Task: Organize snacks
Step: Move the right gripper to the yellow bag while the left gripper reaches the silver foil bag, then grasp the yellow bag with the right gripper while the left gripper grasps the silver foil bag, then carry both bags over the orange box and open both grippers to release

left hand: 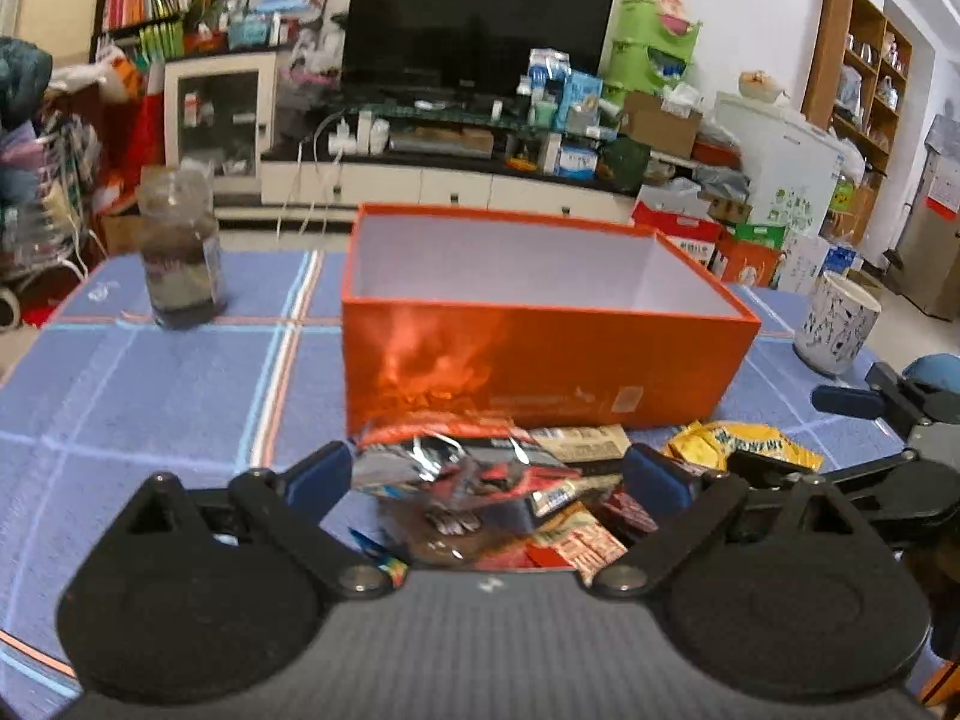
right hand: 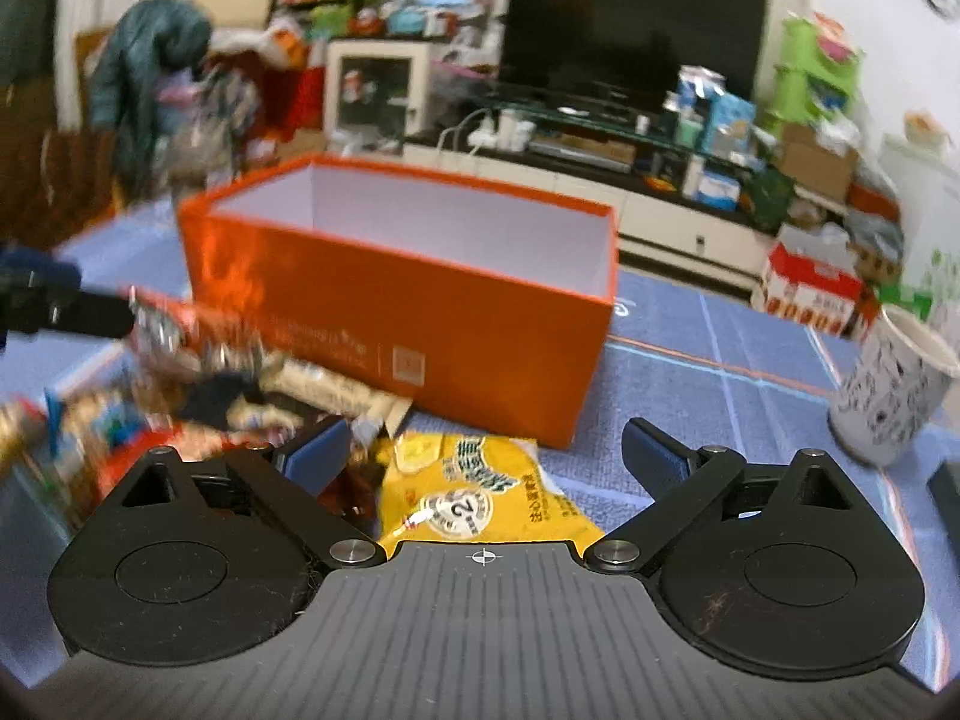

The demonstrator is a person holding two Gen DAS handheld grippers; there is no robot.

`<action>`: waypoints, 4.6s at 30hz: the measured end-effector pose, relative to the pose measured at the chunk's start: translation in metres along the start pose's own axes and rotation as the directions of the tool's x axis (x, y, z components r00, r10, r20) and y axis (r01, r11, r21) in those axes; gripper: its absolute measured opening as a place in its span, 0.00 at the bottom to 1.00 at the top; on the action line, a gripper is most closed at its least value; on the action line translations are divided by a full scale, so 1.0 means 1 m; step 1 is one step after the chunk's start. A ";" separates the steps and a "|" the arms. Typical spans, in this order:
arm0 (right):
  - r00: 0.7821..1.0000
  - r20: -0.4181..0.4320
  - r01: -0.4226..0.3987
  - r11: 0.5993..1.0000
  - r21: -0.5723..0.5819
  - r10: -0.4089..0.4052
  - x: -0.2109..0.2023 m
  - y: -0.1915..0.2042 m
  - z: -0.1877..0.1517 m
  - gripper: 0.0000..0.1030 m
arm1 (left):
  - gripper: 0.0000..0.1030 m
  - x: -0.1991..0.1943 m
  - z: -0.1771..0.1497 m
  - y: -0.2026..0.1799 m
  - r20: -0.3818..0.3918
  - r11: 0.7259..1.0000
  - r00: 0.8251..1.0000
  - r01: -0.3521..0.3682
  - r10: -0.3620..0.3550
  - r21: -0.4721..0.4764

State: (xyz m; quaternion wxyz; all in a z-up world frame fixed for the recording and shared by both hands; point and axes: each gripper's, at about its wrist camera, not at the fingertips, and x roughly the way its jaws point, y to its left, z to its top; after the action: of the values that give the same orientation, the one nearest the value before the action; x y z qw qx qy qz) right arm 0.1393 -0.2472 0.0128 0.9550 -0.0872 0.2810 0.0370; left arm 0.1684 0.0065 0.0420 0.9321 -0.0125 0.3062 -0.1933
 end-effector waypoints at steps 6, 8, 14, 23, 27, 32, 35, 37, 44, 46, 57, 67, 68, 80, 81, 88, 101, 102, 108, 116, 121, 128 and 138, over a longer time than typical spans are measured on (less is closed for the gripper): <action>0.997 -0.062 -0.049 0.998 0.034 0.051 0.019 -0.011 -0.002 0.88 | 0.93 0.006 0.002 0.008 -0.009 0.999 1.000 -0.013 0.013 -0.050; 0.995 -0.071 -0.065 0.996 0.065 0.069 0.023 -0.017 -0.004 0.89 | 0.93 0.008 0.004 0.010 -0.008 0.996 1.000 -0.013 0.013 -0.083; 0.977 -0.100 -0.173 0.971 0.163 0.190 0.033 -0.030 -0.004 0.88 | 0.93 0.012 0.008 0.011 -0.010 0.994 1.000 -0.016 0.015 -0.110; 0.973 -0.123 -0.182 0.976 0.119 0.196 0.039 -0.024 -0.002 0.88 | 0.93 0.023 0.006 0.003 -0.031 0.995 0.998 -0.048 0.046 -0.087; 0.962 -0.152 -0.199 0.962 0.187 0.229 0.049 -0.029 -0.002 0.87 | 0.93 0.025 0.007 0.004 -0.034 0.996 0.998 -0.050 0.048 -0.079; 0.953 -0.194 -0.188 0.956 0.226 0.234 0.053 -0.031 -0.001 0.58 | 0.93 0.026 0.009 0.014 -0.042 0.988 0.998 -0.042 0.037 -0.145; 0.952 -0.214 -0.176 0.962 0.209 0.221 0.052 -0.028 -0.001 0.49 | 0.93 0.031 0.008 0.010 -0.060 0.990 0.997 -0.051 0.044 -0.134; 0.955 -0.217 -0.167 0.970 0.178 0.204 0.050 -0.023 0.000 0.48 | 0.93 0.035 0.008 0.004 -0.059 0.993 0.998 -0.042 0.036 -0.110; 0.963 -0.212 -0.147 0.984 0.100 0.165 0.041 -0.011 0.003 0.40 | 0.93 0.058 0.004 -0.007 -0.102 0.992 0.987 -0.127 0.126 0.003; 0.963 -0.214 -0.148 0.984 0.095 0.165 0.039 -0.011 0.004 0.37 | 0.93 0.060 0.004 -0.003 -0.105 0.990 0.985 -0.140 0.139 -0.012; 0.963 -0.209 -0.150 0.984 0.095 0.167 0.034 -0.013 0.002 0.34 | 0.65 0.041 0.008 -0.005 -0.064 0.992 0.990 -0.129 0.129 -0.001; 0.976 -0.184 -0.115 0.993 0.030 0.119 0.021 -0.003 0.010 0.30 | 0.63 0.005 0.009 -0.003 -0.020 0.990 0.990 -0.137 0.138 0.045; 0.978 -0.177 -0.108 0.994 0.022 0.110 0.019 -0.002 0.010 0.30 | 0.63 0.001 0.009 -0.004 -0.011 0.989 0.990 -0.140 0.140 0.051; 0.998 -0.039 -0.051 0.999 0.010 0.052 -0.021 0.000 0.027 0.30 | 0.63 -0.030 0.021 -0.013 0.078 0.967 0.970 -0.238 0.231 0.096; 0.998 -0.032 -0.047 0.999 0.009 0.047 -0.022 0.001 0.029 0.30 | 0.63 -0.031 0.022 -0.013 0.081 0.966 0.969 -0.240 0.233 0.092; 1.000 0.007 -0.031 0.999 0.028 0.030 -0.029 0.004 0.034 0.29 | 0.63 -0.031 0.028 -0.010 0.080 0.961 0.962 -0.267 0.261 0.067; 0.982 0.178 0.036 0.993 0.114 -0.056 -0.044 0.027 0.076 0.29 | 0.63 -0.041 0.035 -0.021 0.129 0.963 0.956 -0.268 0.262 0.029; 0.983 0.174 0.043 0.992 0.121 -0.064 -0.043 0.028 0.078 0.29 | 0.63 -0.041 0.035 -0.021 0.128 0.964 0.958 -0.264 0.258 0.027; 0.989 0.133 0.040 0.982 0.182 -0.065 -0.029 0.025 0.090 0.29 | 0.63 -0.045 0.037 -0.019 0.134 0.966 0.958 -0.257 0.253 0.009; 0.989 0.126 0.049 0.971 0.235 -0.080 -0.015 0.024 0.106 0.29 | 0.63 -0.049 0.055 -0.018 0.177 0.962 0.946 -0.274 0.270 -0.003; 0.988 0.135 0.042 0.963 0.265 -0.080 -0.007 0.014 0.109 0.29 | 0.63 -0.036 0.081 -0.021 0.212 0.963 0.940 -0.269 0.267 -0.019; 0.989 0.108 0.072 0.962 0.264 -0.104 0.013 0.001 0.103 0.29 | 0.63 0.010 0.097 -0.027 0.179 0.972 0.955 -0.235 0.235 -0.024; 0.991 0.131 -0.022 0.933 0.358 -0.027 0.031 -0.022 0.103 0.48 | 0.98 0.029 0.108 -0.023 0.184 0.974 0.957 -0.217 0.226 -0.066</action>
State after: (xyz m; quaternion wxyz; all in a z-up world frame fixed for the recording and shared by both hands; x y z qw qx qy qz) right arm 0.2229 -0.2486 0.0846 0.9716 0.0907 0.2185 -0.0105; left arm 0.2441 -0.0363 0.1167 0.9723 -0.0175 0.2196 -0.0785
